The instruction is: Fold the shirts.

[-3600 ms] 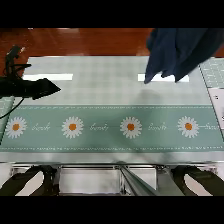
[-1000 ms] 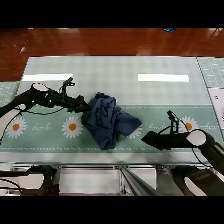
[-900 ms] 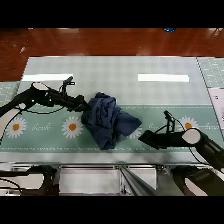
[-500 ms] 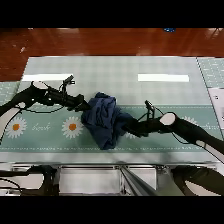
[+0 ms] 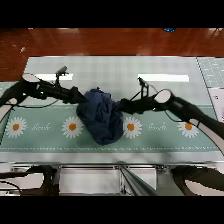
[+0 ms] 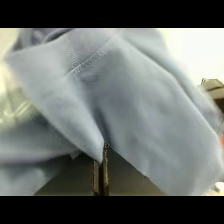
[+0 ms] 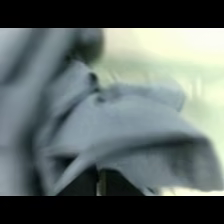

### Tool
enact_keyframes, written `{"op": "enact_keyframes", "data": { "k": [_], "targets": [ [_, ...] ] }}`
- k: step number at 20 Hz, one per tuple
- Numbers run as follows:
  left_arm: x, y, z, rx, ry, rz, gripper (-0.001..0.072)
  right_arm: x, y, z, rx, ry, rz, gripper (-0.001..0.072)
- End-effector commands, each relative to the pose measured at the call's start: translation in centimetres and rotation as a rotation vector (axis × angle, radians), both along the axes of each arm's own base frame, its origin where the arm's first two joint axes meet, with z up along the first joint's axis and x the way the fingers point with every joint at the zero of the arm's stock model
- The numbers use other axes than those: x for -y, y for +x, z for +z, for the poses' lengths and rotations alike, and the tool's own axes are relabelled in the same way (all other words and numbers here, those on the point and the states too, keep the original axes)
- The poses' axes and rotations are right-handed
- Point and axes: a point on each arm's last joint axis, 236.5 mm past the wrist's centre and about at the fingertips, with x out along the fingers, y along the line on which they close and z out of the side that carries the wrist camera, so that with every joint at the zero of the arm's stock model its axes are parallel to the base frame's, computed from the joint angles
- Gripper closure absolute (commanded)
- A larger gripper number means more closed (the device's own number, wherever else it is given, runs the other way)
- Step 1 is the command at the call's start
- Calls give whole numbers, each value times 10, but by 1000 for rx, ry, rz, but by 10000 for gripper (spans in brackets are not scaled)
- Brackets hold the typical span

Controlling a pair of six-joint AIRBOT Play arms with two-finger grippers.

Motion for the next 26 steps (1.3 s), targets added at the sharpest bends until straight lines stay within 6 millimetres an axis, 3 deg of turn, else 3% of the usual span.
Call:
{"op": "enact_keyframes", "data": {
  "k": [1,4,6,8,11,14,17,20,23,26],
  "targets": [
    [-40,37,79,163,-10,109,685,38,42,91,212,-26,30,686],
    [-76,56,183,406,-4,223,685,87,68,220,499,-78,-21,686],
    [-92,48,255,576,17,271,685,118,58,302,683,-147,-47,686],
    [-100,27,319,749,53,297,685,143,31,370,843,-220,-80,686],
    [-102,-21,388,956,117,332,685,174,-26,443,1037,-310,-157,686],
    [-115,-66,414,1080,287,392,685,212,-82,482,1154,-399,-281,686],
    [-131,-104,408,1062,452,476,685,251,-119,483,1140,-506,-399,686],
    [-102,-129,372,1005,406,369,685,265,-128,449,990,-553,-412,686],
    [-77,-137,287,801,319,263,685,260,-111,387,810,-585,-343,687],
    [-68,-141,180,521,270,220,685,256,-81,306,631,-615,-283,687]
  ]
}}
